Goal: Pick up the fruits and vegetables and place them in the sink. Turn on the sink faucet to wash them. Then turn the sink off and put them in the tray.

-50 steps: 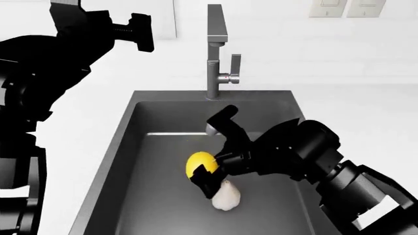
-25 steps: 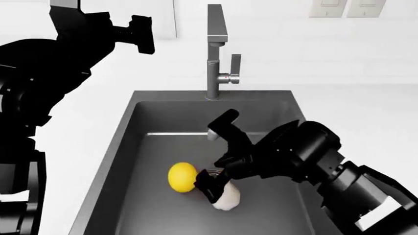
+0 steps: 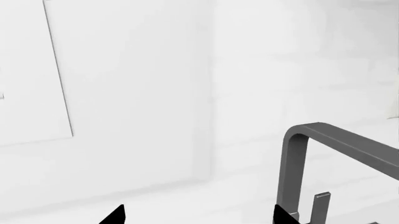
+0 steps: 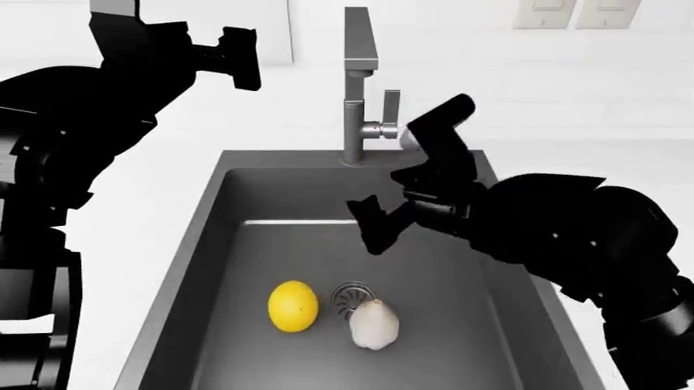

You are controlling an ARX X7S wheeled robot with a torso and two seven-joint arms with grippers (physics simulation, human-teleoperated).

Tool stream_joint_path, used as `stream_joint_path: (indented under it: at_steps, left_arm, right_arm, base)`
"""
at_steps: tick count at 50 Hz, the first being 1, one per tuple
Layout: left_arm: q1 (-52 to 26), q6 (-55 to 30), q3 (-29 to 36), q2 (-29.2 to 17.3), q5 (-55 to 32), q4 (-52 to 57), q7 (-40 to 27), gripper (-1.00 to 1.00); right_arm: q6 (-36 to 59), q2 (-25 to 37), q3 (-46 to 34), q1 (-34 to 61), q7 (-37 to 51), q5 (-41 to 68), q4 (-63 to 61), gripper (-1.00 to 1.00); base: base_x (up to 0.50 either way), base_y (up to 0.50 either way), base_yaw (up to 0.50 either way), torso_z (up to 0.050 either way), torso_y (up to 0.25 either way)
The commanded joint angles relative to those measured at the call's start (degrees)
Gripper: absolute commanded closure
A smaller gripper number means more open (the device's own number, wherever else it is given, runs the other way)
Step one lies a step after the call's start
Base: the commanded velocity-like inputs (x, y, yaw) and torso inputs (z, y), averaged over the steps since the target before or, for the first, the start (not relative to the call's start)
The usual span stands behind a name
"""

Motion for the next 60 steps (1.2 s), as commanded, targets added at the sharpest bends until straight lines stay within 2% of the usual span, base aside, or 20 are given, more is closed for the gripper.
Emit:
stream_joint_path:
  at_steps: [1, 12, 28, 44, 52, 60]
  left_arm:
    - [0.0, 0.1, -0.2, 0.0, -0.3, 0.2, 0.0, -1.0]
    - [0.1, -0.5, -0.4, -0.4, -0.7, 1.0, -0.6, -1.0]
    - [0.5, -0.5, -0.4, -0.6, -1.0, 1.7, -0.8, -1.0]
    - [1.4, -0.5, -0.1, -1.2, -1.2, 3.6, -1.2, -1.0]
    - [1.6, -0.5, -0.2, -1.3, -1.4, 3.7, -1.3, -1.0]
    - [1.8, -1.3, -0.2, -1.6, -2.1, 4.4, -1.2, -1.0]
  right_arm:
    - [-9.1, 2.2, 0.1, -0.9, 6.0, -9.8, -2.2, -1.0]
    - [-29.1, -5.6, 0.8, -0.2, 7.6, -21.9, 14.2, -1.0]
    - [-43.6, -13.7, 1.9, 3.0, 7.2, -27.6, 32.7, -1.0]
    - [-65.3, -26.0, 3.5, 12.4, 0.2, -31.0, 71.4, -1.0]
    - [-64.8, -27.2, 6.9, 13.3, -0.5, -34.7, 72.6, -1.0]
    - [-63.9, -28.0, 9.3, 14.7, -1.5, -37.0, 72.6, -1.0]
  base:
    - [0.0, 0.0, 0.0, 0.0, 0.0]
    - [0.0, 0.0, 0.0, 0.0, 0.0]
    - [0.0, 0.0, 0.0, 0.0, 0.0]
    - [0.0, 0.0, 0.0, 0.0, 0.0]
    - [0.0, 0.0, 0.0, 0.0, -0.029]
    - [0.0, 0.0, 0.0, 0.0, -0.25]
